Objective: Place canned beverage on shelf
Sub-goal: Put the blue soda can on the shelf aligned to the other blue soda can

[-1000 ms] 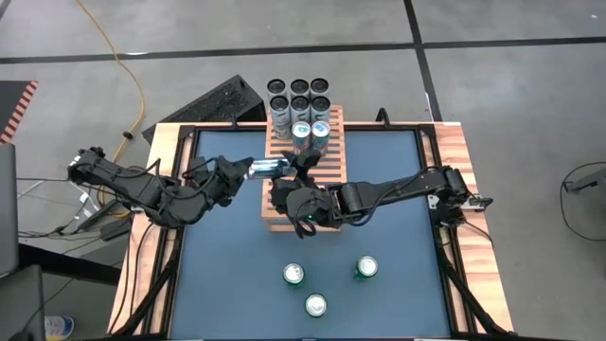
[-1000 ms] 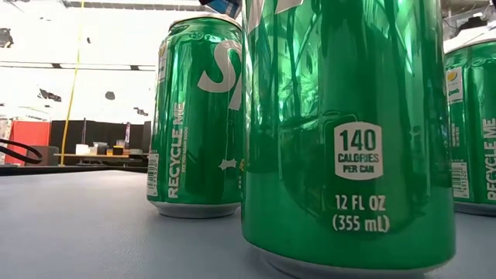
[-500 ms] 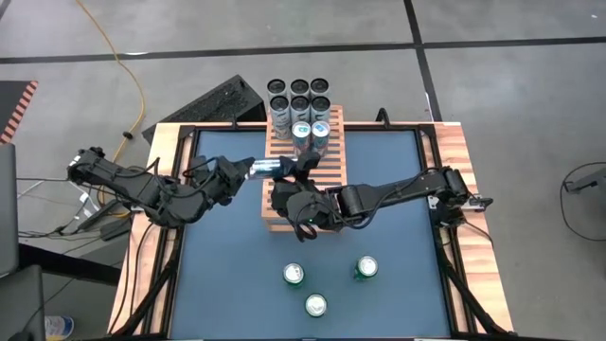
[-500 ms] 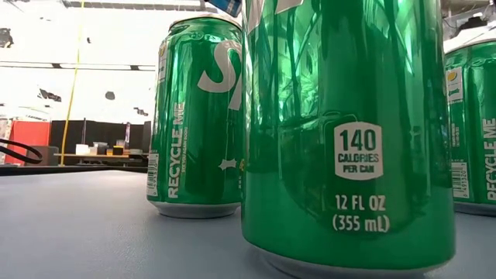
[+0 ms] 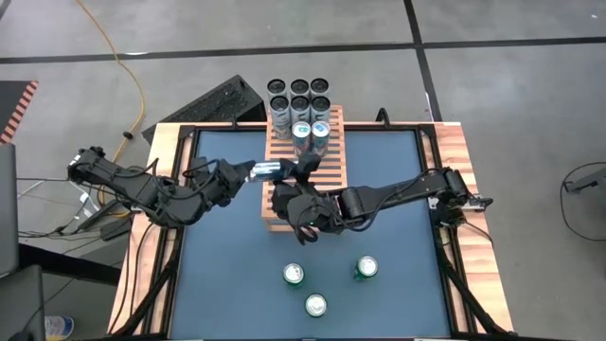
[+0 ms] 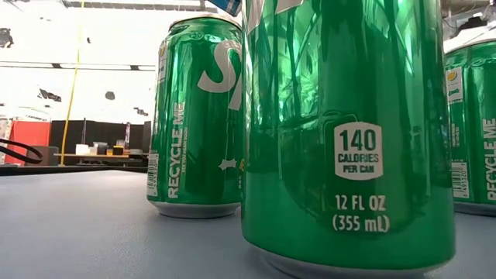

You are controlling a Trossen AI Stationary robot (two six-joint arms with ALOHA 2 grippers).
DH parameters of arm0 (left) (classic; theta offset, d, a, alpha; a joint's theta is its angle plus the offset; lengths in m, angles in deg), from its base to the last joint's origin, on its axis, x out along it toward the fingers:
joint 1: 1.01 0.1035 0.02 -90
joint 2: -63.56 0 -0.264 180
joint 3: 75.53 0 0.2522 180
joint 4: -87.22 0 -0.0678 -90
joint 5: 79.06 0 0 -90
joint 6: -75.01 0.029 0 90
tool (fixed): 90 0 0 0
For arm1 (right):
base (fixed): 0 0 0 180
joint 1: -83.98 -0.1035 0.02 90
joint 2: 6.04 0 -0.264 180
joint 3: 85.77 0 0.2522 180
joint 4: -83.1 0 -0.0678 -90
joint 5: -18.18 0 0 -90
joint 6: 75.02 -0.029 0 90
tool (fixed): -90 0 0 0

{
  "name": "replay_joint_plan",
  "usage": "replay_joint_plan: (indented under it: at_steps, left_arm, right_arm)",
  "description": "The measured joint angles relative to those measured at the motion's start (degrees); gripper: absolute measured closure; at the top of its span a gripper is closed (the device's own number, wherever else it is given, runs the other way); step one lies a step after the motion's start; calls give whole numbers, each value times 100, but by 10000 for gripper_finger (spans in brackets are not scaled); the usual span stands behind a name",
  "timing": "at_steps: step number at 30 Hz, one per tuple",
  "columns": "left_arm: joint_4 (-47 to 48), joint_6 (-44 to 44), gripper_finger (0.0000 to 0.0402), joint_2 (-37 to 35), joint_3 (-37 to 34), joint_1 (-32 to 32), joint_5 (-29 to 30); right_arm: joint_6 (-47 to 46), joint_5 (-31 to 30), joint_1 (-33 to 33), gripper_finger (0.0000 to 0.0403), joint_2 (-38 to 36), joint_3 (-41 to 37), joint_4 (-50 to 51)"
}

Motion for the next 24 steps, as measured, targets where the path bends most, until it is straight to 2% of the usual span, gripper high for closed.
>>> replay_joint_plan:
  at_steps: [6,10,14,24]
  left_arm:
    - [33,33,168,11,-4,0,-98]
    - [29,30,168,11,-4,0,-106]
    - [-52,41,168,13,-9,0,-168]
    - [-451,481,168,13,-9,0,-354]
  right_arm:
    - [-87,53,36,69,0,2,-66]
    - [-38,60,66,42,-2,10,-80]
    - [-13,71,97,64,-2,11,-58]
    - [22,166,78,178,-2,11,-14]
